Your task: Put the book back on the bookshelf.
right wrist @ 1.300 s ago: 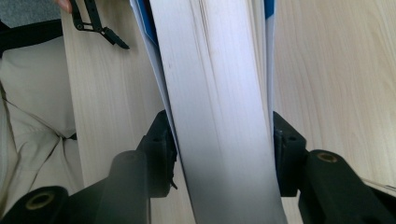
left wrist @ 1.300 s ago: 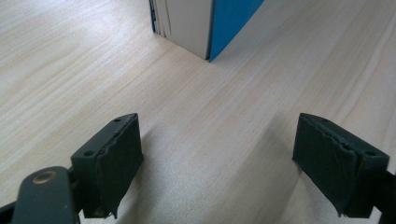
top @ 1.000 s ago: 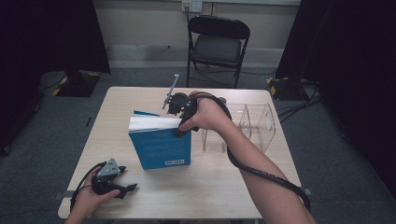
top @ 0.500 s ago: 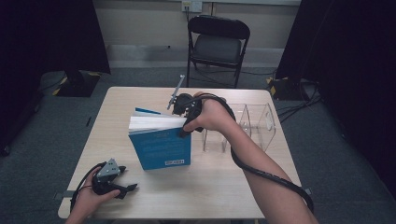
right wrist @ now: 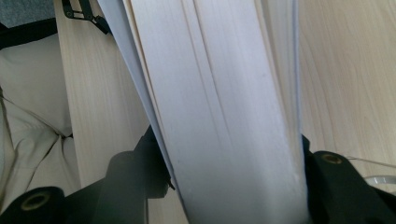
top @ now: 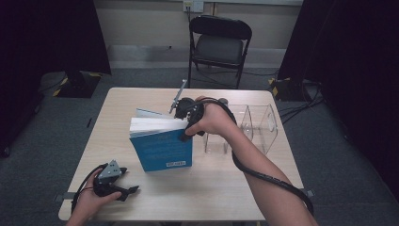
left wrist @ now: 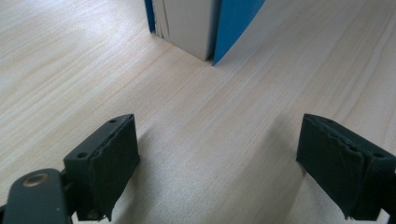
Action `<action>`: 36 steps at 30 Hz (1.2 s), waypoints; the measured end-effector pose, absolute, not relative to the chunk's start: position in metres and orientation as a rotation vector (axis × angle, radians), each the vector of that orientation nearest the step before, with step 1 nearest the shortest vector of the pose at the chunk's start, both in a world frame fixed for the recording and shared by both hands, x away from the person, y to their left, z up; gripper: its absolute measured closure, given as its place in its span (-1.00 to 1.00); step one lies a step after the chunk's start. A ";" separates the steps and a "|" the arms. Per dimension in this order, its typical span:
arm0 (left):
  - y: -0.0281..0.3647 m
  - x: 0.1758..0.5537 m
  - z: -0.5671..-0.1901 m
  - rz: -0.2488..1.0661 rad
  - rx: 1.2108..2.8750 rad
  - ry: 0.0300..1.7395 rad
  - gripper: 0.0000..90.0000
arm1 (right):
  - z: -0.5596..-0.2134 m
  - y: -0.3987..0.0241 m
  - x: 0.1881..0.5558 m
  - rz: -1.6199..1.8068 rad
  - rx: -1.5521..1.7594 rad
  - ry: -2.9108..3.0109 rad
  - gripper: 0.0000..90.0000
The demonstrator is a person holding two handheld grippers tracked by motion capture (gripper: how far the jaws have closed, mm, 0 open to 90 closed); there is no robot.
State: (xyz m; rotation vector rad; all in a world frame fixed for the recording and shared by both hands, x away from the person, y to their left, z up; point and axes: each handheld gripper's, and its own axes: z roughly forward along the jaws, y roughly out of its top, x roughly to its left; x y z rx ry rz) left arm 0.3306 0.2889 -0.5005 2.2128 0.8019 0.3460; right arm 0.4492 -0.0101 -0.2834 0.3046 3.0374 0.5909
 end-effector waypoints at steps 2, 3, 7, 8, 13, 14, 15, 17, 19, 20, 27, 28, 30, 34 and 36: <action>0.289 0.331 -0.501 0.345 2.209 0.799 -0.73 | -0.285 -0.008 0.449 0.588 0.300 3.041 0.11; 0.289 0.331 -0.501 0.346 2.211 0.800 -0.73 | -0.286 -0.008 0.450 0.599 0.297 3.042 0.10; 0.289 0.331 -0.500 0.346 2.215 0.799 -0.73 | -0.290 -0.006 0.450 0.602 0.318 3.045 0.10; 0.289 0.331 -0.501 0.344 2.210 0.797 -0.73 | -0.291 -0.006 0.450 0.606 0.318 3.049 0.10; 0.289 0.331 -0.501 0.343 2.210 0.794 -0.73 | -0.295 -0.004 0.451 0.614 0.307 3.057 0.09; 0.289 0.331 -0.501 0.348 2.210 0.794 -0.74 | -0.296 -0.004 0.451 0.609 0.312 3.057 0.09; 0.289 0.331 -0.501 0.347 2.211 0.793 -0.74 | -0.296 -0.004 0.451 0.606 0.328 3.061 0.09; 0.289 0.331 -0.501 0.347 2.211 0.794 -0.74 | -0.297 -0.003 0.452 0.607 0.321 3.064 0.09; 0.289 0.331 -0.501 0.347 2.211 0.793 -0.74 | -0.298 -0.002 0.452 0.603 0.326 3.066 0.07; 0.289 0.331 -0.501 0.347 2.212 0.792 -0.74 | -0.298 -0.002 0.452 0.600 0.330 3.067 0.07; 0.290 0.331 -0.500 0.345 2.217 0.793 -0.74 | -0.301 -0.002 0.451 0.598 0.327 3.089 0.22; 0.290 0.331 -0.500 0.348 2.218 0.794 -0.74 | -0.300 -0.002 0.450 0.589 0.321 3.084 0.23; 0.290 0.331 -0.500 0.347 2.218 0.793 -0.74 | -0.299 -0.001 0.446 0.577 0.366 3.080 0.27; 0.290 0.332 -0.501 0.345 2.214 0.785 -0.73 | -0.296 -0.001 0.437 0.512 0.427 3.092 0.35; 0.290 0.332 -0.501 0.345 2.213 0.786 -0.73 | -0.295 -0.001 0.431 0.487 0.490 3.097 0.36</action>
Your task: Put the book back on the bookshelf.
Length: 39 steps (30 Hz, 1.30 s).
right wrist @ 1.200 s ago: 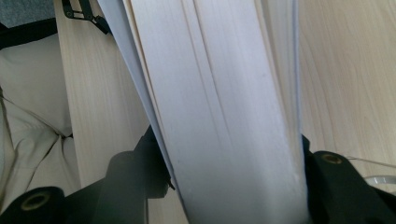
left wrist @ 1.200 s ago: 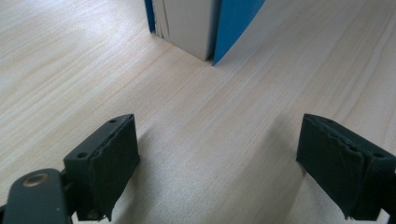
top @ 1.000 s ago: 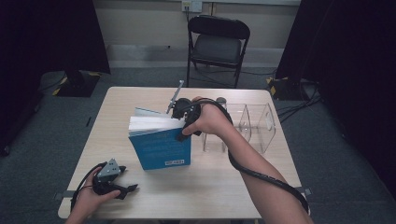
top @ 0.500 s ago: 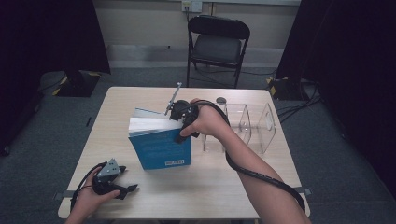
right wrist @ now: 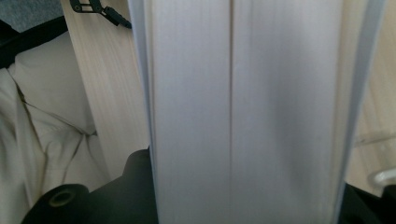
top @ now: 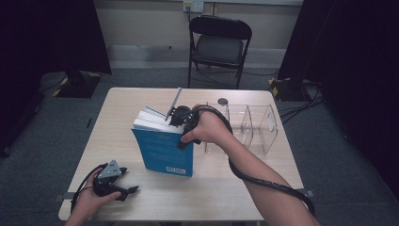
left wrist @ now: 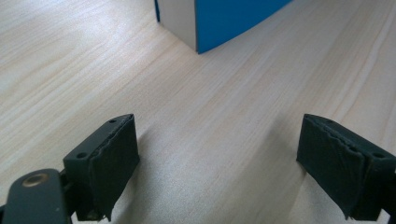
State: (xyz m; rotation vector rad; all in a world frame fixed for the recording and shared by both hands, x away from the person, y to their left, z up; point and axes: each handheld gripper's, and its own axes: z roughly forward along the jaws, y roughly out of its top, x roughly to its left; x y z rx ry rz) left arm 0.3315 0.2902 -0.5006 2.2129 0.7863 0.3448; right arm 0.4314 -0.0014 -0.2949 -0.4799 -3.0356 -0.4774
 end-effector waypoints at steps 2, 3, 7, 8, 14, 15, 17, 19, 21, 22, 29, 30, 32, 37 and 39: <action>0.290 0.331 -0.500 0.347 2.219 0.792 -0.73 | -0.295 -0.003 0.429 -0.488 -0.480 -3.041 0.35; 0.290 0.331 -0.500 0.347 2.219 0.792 -0.73 | -0.295 -0.003 0.429 -0.488 -0.480 -3.041 0.35; 0.290 0.331 -0.501 0.347 2.211 0.788 -0.74 | -0.297 -0.006 0.427 -0.526 -0.540 -3.038 0.34; 0.290 0.331 -0.501 0.347 2.211 0.791 -0.74 | -0.297 -0.006 0.427 -0.533 -0.557 -3.036 0.34; 0.290 0.331 -0.500 0.345 2.216 0.789 -0.73 | -0.297 -0.006 0.429 -0.524 -0.580 -3.035 0.33; 0.290 0.331 -0.500 0.346 2.218 0.791 -0.73 | -0.297 -0.005 0.430 -0.524 -0.576 -3.036 0.32; 0.290 0.332 -0.501 0.346 2.211 0.786 -0.73 | -0.298 -0.005 0.431 -0.527 -0.573 -3.034 0.31; 0.290 0.332 -0.500 0.345 2.219 0.790 -0.74 | -0.298 -0.004 0.431 -0.516 -0.566 -3.035 0.31; 0.290 0.332 -0.500 0.342 2.218 0.789 -0.73 | -0.299 -0.001 0.431 -0.480 -0.562 -3.043 0.29; 0.290 0.332 -0.500 0.340 2.219 0.789 -0.73 | -0.300 0.001 0.432 -0.471 -0.549 -3.044 0.30; 0.290 0.332 -0.501 0.345 2.208 0.786 -0.73 | -0.300 0.003 0.432 -0.450 -0.543 -3.043 0.34; 0.290 0.332 -0.500 0.341 2.216 0.789 -0.73 | -0.300 0.003 0.432 -0.451 -0.543 -3.045 0.35; 0.290 0.332 -0.501 0.346 2.209 0.786 -0.73 | -0.300 0.003 0.431 -0.465 -0.529 -3.054 0.36; 0.290 0.332 -0.501 0.347 2.206 0.785 -0.73 | -0.300 0.004 0.425 -0.459 -0.576 -3.064 0.37; 0.290 0.332 -0.501 0.342 2.205 0.785 -0.73 | -0.300 0.004 0.425 -0.461 -0.579 -3.062 0.37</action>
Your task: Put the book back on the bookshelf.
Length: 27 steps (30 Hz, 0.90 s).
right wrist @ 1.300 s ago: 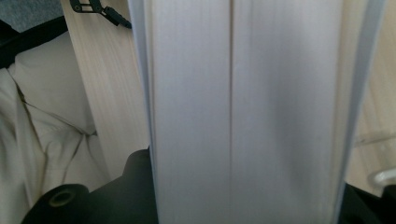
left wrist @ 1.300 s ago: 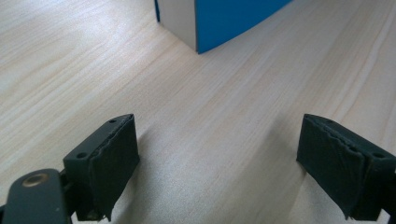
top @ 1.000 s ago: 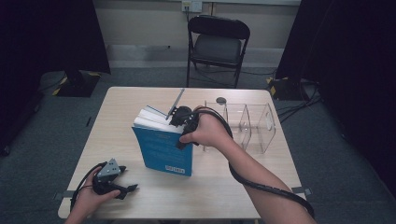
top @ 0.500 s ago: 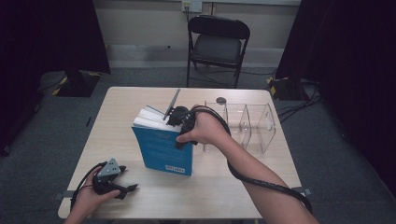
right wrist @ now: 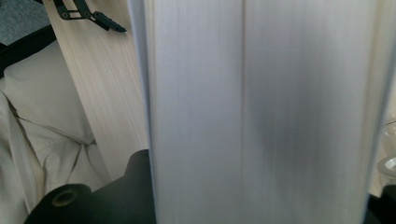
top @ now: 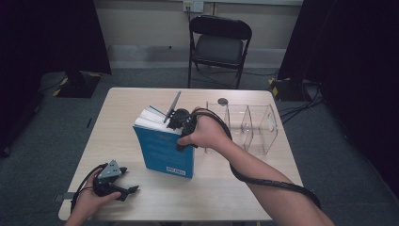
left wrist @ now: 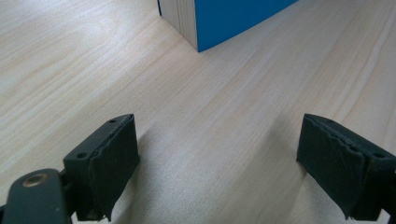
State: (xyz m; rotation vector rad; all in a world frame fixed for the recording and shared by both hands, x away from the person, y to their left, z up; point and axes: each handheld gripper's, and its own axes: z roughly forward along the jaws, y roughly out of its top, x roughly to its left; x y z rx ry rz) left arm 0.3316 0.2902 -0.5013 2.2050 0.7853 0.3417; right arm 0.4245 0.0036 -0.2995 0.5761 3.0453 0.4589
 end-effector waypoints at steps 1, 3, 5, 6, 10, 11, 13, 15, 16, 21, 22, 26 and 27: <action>0.290 0.332 -0.501 0.343 2.205 0.785 -0.73 | -0.299 0.003 0.425 0.459 0.579 3.050 0.37; 0.290 0.332 -0.501 0.342 2.205 0.784 -0.73 | -0.300 0.000 0.427 0.473 0.608 3.064 0.37; 0.290 0.332 -0.501 0.342 2.205 0.785 -0.74 | -0.299 -0.001 0.427 0.476 0.605 3.067 0.37; 0.290 0.331 -0.501 0.345 2.212 0.787 -0.74 | -0.300 -0.005 0.427 0.489 0.640 3.067 0.38; 0.290 0.332 -0.501 0.343 2.217 0.784 -0.77 | -0.297 -0.011 0.425 0.496 0.680 3.063 0.38; 0.290 0.332 -0.501 0.343 2.217 0.784 -0.77 | -0.297 -0.011 0.425 0.496 0.680 3.063 0.38; 0.289 0.332 -0.502 0.344 2.210 0.782 -0.78 | -0.295 -0.013 0.424 0.482 0.707 3.062 0.38; 0.289 0.332 -0.502 0.344 2.210 0.783 -0.78 | -0.291 -0.017 0.422 0.464 0.720 3.064 0.38; 0.289 0.332 -0.502 0.344 2.210 0.782 -0.78 | -0.291 -0.019 0.421 0.460 0.709 3.062 0.38; 0.289 0.332 -0.502 0.343 2.211 0.782 -0.78 | -0.284 -0.030 0.419 0.446 0.746 3.063 0.38; 0.289 0.332 -0.502 0.342 2.211 0.781 -0.78 | -0.282 -0.034 0.418 0.453 0.759 3.062 0.38; 0.289 0.332 -0.502 0.341 2.212 0.782 -0.79 | -0.274 -0.044 0.416 0.477 0.774 3.053 0.38; 0.289 0.332 -0.502 0.345 2.213 0.782 -0.80 | -0.273 -0.046 0.415 0.479 0.790 3.046 0.38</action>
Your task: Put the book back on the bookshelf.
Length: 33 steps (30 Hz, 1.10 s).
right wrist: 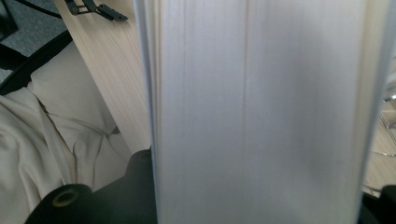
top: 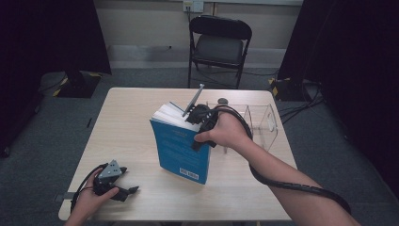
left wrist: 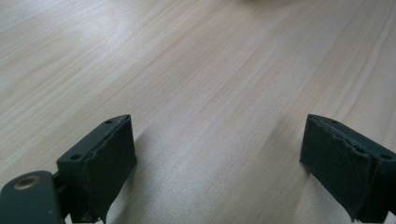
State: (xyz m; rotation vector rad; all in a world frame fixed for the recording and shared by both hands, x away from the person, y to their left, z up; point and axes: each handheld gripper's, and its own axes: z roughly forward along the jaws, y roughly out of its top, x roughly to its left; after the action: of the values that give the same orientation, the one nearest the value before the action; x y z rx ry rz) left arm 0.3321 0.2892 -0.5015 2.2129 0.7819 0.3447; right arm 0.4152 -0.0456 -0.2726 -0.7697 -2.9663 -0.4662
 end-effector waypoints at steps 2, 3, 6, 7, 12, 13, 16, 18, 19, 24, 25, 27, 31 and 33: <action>0.289 0.332 -0.502 0.345 2.213 0.782 -0.80 | -0.270 -0.049 0.414 -0.460 -0.753 -2.974 0.38; 0.289 0.332 -0.502 0.345 2.213 0.782 -0.80 | -0.270 -0.051 0.413 -0.456 -0.763 -2.970 0.38; 0.289 0.332 -0.502 0.345 2.213 0.782 -0.80 | -0.270 -0.056 0.410 -0.443 -0.763 -2.973 0.38; 0.289 0.332 -0.502 0.345 2.213 0.782 -0.80 | -0.270 -0.058 0.410 -0.428 -0.769 -2.963 0.37; 0.289 0.332 -0.502 0.344 2.214 0.780 -0.80 | -0.269 -0.071 0.406 -0.423 -0.799 -2.955 0.38; 0.289 0.332 -0.502 0.344 2.214 0.780 -0.80 | -0.269 -0.074 0.406 -0.421 -0.805 -2.948 0.38; 0.289 0.332 -0.502 0.344 2.214 0.780 -0.80 | -0.267 -0.082 0.403 -0.415 -0.840 -2.945 0.38; 0.289 0.332 -0.501 0.345 2.214 0.781 -0.80 | -0.266 -0.088 0.402 -0.407 -0.853 -2.955 0.38; 0.289 0.332 -0.502 0.345 2.214 0.781 -0.80 | -0.266 -0.091 0.401 -0.403 -0.855 -2.957 0.38; 0.289 0.332 -0.502 0.344 2.214 0.780 -0.80 | -0.262 -0.107 0.398 -0.426 -0.902 -2.932 0.38; 0.289 0.332 -0.502 0.344 2.214 0.780 -0.80 | -0.262 -0.110 0.398 -0.436 -0.905 -2.935 0.37; 0.289 0.332 -0.501 0.345 2.214 0.782 -0.80 | -0.262 -0.112 0.397 -0.437 -0.912 -2.930 0.37; 0.289 0.332 -0.502 0.344 2.213 0.781 -0.80 | -0.261 -0.125 0.394 -0.415 -0.937 -2.931 0.37; 0.289 0.332 -0.501 0.345 2.214 0.781 -0.80 | -0.260 -0.127 0.394 -0.411 -0.942 -2.936 0.37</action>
State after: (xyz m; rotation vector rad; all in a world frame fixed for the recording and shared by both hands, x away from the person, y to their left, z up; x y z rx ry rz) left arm 0.3322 0.2891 -0.5015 2.2138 0.7815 0.3448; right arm 0.3936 -0.1267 -0.2604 -0.9422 -2.9356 -0.4109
